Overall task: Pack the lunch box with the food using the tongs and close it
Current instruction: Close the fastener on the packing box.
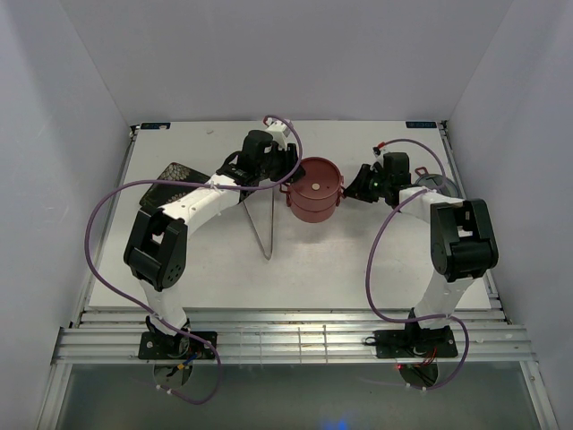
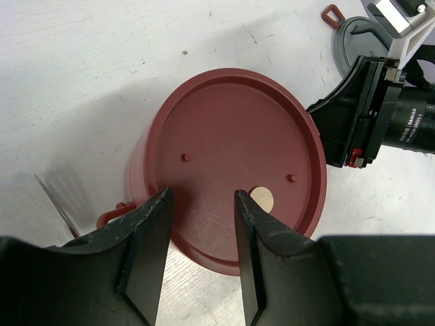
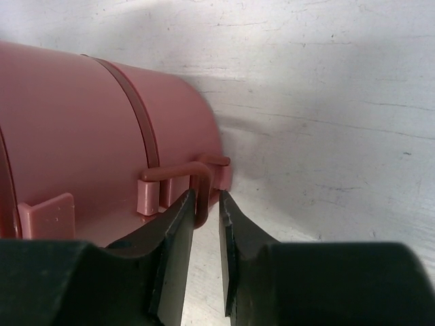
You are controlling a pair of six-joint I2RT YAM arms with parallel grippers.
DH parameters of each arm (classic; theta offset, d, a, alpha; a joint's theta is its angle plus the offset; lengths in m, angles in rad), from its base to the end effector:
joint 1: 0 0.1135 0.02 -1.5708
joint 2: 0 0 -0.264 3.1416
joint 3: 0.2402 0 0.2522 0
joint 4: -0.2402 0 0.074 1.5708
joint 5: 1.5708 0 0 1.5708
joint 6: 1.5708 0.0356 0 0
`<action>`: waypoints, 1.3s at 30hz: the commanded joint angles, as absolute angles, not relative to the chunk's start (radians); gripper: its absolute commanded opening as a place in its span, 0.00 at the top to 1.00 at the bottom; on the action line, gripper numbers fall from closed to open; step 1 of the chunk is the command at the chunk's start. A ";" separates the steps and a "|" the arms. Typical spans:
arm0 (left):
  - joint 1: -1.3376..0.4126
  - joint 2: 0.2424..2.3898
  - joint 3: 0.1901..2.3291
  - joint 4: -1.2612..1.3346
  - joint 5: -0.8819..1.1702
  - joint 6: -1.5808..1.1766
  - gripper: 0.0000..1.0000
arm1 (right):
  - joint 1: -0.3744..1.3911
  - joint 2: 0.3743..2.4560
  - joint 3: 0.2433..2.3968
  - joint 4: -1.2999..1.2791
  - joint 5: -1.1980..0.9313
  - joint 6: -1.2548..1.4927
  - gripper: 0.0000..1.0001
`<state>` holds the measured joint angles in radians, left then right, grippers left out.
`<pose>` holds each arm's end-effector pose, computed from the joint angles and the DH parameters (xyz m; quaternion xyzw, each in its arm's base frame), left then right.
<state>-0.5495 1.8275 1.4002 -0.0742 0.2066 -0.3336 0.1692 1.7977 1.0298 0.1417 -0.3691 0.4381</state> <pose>0.3631 -0.2309 0.2696 0.1445 0.8452 -0.2968 0.4203 0.3765 0.0773 0.1809 0.0346 0.8787 0.2897 0.3779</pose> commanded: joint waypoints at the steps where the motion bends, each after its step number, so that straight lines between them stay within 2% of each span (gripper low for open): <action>1: -0.554 1.796 1.417 -0.051 0.218 -0.331 0.49 | 0.160 1.720 1.017 0.150 -0.358 0.428 0.74; 3: -0.552 1.779 1.427 -0.060 0.204 -0.333 0.49 | 0.156 1.701 1.020 0.124 -0.328 0.422 0.77; 8: -0.552 1.715 1.430 -0.084 0.111 -0.322 0.49 | 0.156 1.695 1.046 0.066 -0.270 0.400 0.92; 10: -0.552 1.680 1.430 -0.110 0.019 -0.322 0.51 | 0.158 1.709 1.077 0.026 -0.247 0.387 0.92; 11: -0.549 1.672 1.439 -0.126 -0.032 -0.328 0.55 | 0.158 1.718 1.094 0.006 -0.229 0.382 0.92; 13: -0.537 1.663 1.451 -0.176 -0.077 -0.342 0.70 | 0.160 1.752 1.155 -0.081 -0.203 0.365 0.92; 14: -0.513 1.661 1.457 -0.195 -0.095 -0.371 0.85 | 0.163 1.761 1.173 -0.101 -0.172 0.359 0.92; 17: -0.445 1.666 1.445 -0.227 -0.037 -0.440 1.00 | 0.170 1.789 1.224 -0.156 -0.160 0.347 0.92; 23: -0.416 1.741 1.382 -0.186 0.121 -0.480 1.00 | 0.193 1.796 1.212 -0.149 -0.161 0.341 0.92; 28: -0.416 1.789 1.273 -0.009 0.271 -0.535 1.00 | 0.195 1.801 1.197 -0.140 -0.169 0.341 0.92; 31: -0.416 1.813 1.229 0.090 0.322 -0.558 1.00 | 0.195 1.799 1.195 -0.143 -0.167 0.339 0.92; 39: -0.416 1.885 1.197 0.143 0.347 -0.575 1.00 | 0.196 1.807 1.195 -0.140 -0.176 0.337 0.92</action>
<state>-0.4080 1.8847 1.2018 0.0692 0.2951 -0.5583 0.1947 1.7905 1.1950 -0.1406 -0.1745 0.3573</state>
